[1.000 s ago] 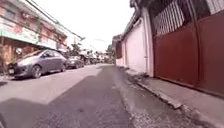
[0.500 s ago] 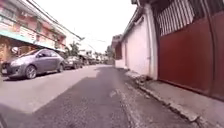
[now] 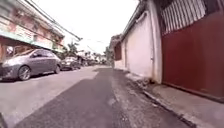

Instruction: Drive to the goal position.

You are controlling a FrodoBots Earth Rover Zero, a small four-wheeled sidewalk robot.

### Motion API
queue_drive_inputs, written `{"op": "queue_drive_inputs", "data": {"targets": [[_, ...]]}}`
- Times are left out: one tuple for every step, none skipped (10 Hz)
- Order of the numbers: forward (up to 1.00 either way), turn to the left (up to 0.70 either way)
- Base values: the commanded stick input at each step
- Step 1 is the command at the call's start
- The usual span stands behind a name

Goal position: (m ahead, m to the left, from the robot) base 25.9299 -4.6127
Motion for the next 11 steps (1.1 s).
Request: {"op": "queue_drive_inputs", "data": {"targets": [[0.70,0.00],[0.70,0.00],[0.70,0.00],[0.70,0.00],[0.70,0.00],[0.70,0.00],[0.70,0.00],[0.70,0.00],[0.70,0.00],[0.70,0.00],[0.70,0.00]]}}
